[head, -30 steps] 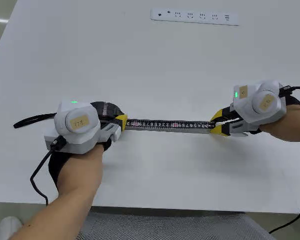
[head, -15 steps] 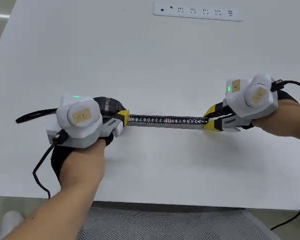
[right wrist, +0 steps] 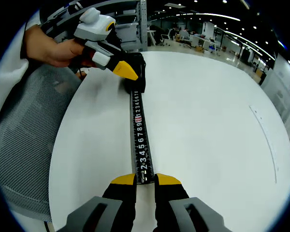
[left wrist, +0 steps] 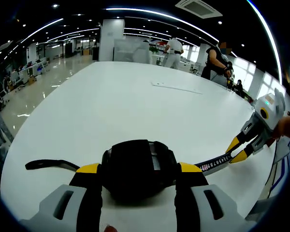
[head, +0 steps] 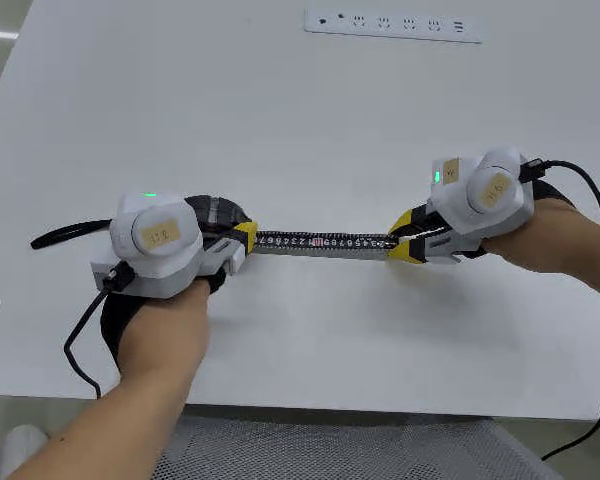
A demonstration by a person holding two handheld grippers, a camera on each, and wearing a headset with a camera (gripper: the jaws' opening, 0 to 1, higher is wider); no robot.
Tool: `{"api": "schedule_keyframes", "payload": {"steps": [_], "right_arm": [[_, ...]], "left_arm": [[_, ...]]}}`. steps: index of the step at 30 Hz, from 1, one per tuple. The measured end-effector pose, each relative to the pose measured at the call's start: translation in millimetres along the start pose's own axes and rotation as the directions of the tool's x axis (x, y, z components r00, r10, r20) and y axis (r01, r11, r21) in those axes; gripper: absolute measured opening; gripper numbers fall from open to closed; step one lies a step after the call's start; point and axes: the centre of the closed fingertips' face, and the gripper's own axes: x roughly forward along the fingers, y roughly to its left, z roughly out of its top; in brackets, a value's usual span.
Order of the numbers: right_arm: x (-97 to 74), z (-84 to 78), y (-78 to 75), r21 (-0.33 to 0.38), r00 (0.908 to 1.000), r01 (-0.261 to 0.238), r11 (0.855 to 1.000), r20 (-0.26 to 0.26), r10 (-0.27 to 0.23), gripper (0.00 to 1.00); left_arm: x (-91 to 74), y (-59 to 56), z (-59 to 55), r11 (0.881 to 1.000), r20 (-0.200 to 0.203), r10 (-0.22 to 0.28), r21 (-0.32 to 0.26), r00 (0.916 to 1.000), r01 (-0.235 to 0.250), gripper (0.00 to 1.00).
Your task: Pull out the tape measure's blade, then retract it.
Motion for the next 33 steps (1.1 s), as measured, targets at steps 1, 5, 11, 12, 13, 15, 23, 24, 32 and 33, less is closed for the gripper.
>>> {"api": "schedule_keyframes", "payload": {"steps": [1,5,11,12,13,15,23,24,32,33], "right_arm": [[0.4,0.9,-0.2,0.0,1.0,0.0,1.0,0.001,0.0,0.11],[3.1,7.2,-0.7,0.007,1.0,0.002,1.0,0.009,-0.002,0.11],[8.6,13.7,0.3,0.007,0.9999,-0.002,1.0,0.014,0.002,0.11],[9.3,15.1,0.7,0.002,0.9999,-0.001,1.0,0.013,0.001,0.11],[9.5,15.6,1.2,0.002,0.9999,-0.003,1.0,0.016,0.003,0.11],[10.8,16.4,1.2,0.005,0.9998,-0.005,1.0,0.017,0.005,0.11],[16.2,24.9,1.6,0.003,0.9996,-0.002,1.0,0.027,0.002,0.11],[16.8,27.1,1.5,0.005,0.9996,-0.002,1.0,0.029,0.002,0.11],[22.4,37.9,1.6,-0.003,0.999,-0.009,1.0,0.043,0.009,0.11],[22.9,39.0,1.4,-0.002,0.9989,-0.01,1.0,0.046,0.01,0.11]], "left_arm": [[0.0,0.1,0.0,1.0,0.0,-0.001,0.0,1.0,0.001,0.56],[-0.2,0.0,0.1,1.0,-0.001,-0.002,-0.003,1.0,0.002,0.56],[0.2,0.0,-0.1,1.0,0.0,-0.003,-0.006,1.0,0.003,0.56],[0.0,-0.2,-0.1,1.0,-0.001,-0.003,-0.006,1.0,0.003,0.56],[0.0,-0.2,-0.1,1.0,-0.001,-0.004,-0.006,1.0,0.004,0.56],[0.1,0.0,-0.3,1.0,-0.003,-0.004,-0.009,1.0,0.004,0.56],[0.1,0.1,-0.6,1.0,-0.002,-0.005,-0.011,1.0,0.005,0.56],[0.3,0.3,-0.7,1.0,-0.003,-0.005,-0.012,1.0,0.005,0.56],[-0.2,0.4,-0.4,1.0,-0.002,-0.004,-0.022,1.0,0.004,0.56],[-0.1,0.5,-0.3,1.0,-0.003,-0.004,-0.026,1.0,0.004,0.56]]}}
